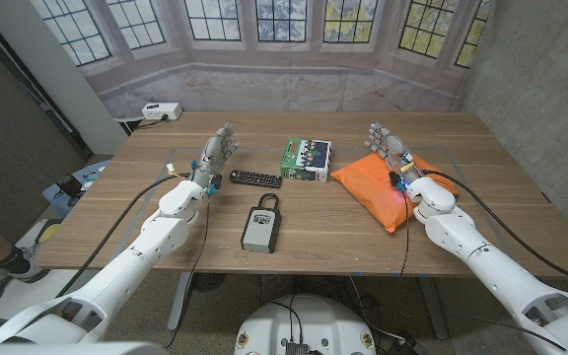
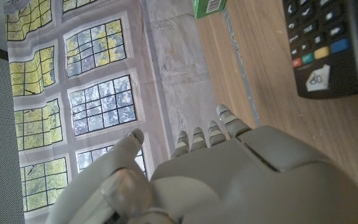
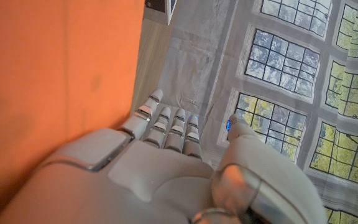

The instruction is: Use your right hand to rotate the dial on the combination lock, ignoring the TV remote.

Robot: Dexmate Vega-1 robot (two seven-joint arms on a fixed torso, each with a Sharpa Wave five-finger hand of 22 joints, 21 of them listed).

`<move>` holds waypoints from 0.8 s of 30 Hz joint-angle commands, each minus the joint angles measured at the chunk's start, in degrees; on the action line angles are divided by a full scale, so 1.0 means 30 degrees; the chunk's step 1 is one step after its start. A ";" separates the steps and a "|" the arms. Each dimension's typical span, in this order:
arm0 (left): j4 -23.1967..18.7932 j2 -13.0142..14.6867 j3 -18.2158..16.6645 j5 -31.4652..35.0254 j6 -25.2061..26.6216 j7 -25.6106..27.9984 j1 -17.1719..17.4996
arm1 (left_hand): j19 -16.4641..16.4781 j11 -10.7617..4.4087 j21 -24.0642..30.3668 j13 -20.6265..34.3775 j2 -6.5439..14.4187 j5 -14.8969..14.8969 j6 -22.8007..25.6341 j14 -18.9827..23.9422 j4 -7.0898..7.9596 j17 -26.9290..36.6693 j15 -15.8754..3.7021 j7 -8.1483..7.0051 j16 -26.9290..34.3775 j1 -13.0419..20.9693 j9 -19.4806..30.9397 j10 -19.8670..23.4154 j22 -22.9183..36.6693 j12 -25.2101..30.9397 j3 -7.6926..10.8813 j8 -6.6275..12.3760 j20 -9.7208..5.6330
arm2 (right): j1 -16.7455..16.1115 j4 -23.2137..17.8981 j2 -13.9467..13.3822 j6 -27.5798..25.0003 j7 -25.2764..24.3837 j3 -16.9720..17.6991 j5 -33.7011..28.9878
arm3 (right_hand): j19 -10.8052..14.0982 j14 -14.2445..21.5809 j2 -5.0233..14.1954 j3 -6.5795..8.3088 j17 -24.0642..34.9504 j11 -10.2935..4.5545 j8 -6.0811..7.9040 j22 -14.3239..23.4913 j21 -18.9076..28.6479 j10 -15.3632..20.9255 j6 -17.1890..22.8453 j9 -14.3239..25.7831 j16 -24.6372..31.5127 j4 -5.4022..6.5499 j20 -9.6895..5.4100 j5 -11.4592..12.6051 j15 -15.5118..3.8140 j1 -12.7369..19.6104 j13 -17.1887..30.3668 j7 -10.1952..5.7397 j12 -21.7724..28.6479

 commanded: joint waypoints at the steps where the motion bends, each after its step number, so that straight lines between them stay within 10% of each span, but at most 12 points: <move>1: -0.0721 0.0235 -0.0004 -0.0055 0.0490 0.0213 0.0264 | 0.0138 0.0176 0.0048 0.0059 0.0094 0.0066 -0.0154 0.0044 -0.0074 0.0036 0.0173 0.0041 0.0092 0.0334 0.0072 0.0051 0.0043 0.0143 0.0153 0.0131 -0.0003 | -0.0272 -0.0676 -0.0237 -0.0204 -0.0140 -0.0055 -0.0150 | 0.0104 0.0137 -0.0017 0.0151 -0.0003 0.0015 0.0113 0.0046 0.0068 0.0185 0.0226 0.0077 0.0106 -0.0115 -0.0899 0.0140 -0.0896 0.0255 0.0082 0.0030 0.0104; 24: 0.0030 0.0279 0.0094 -0.0318 0.0318 -0.0915 -0.0083 | 0.0167 0.0214 -0.0015 0.0047 0.0034 0.0030 -0.0184 0.0073 -0.0294 0.0011 0.0225 0.0094 0.0045 0.0382 0.0071 0.0051 0.0038 0.0128 0.0337 0.0076 -0.0022 | -0.1737 -0.4706 -0.1552 -0.0784 -0.2309 -0.0254 -0.2291 | 0.0181 0.0114 0.0087 0.0175 -0.0295 0.0085 0.0082 0.0046 -0.0027 0.0192 0.0285 0.0074 0.0256 -0.0496 -0.0810 0.0193 -0.0823 0.0410 0.0073 0.0099 0.0096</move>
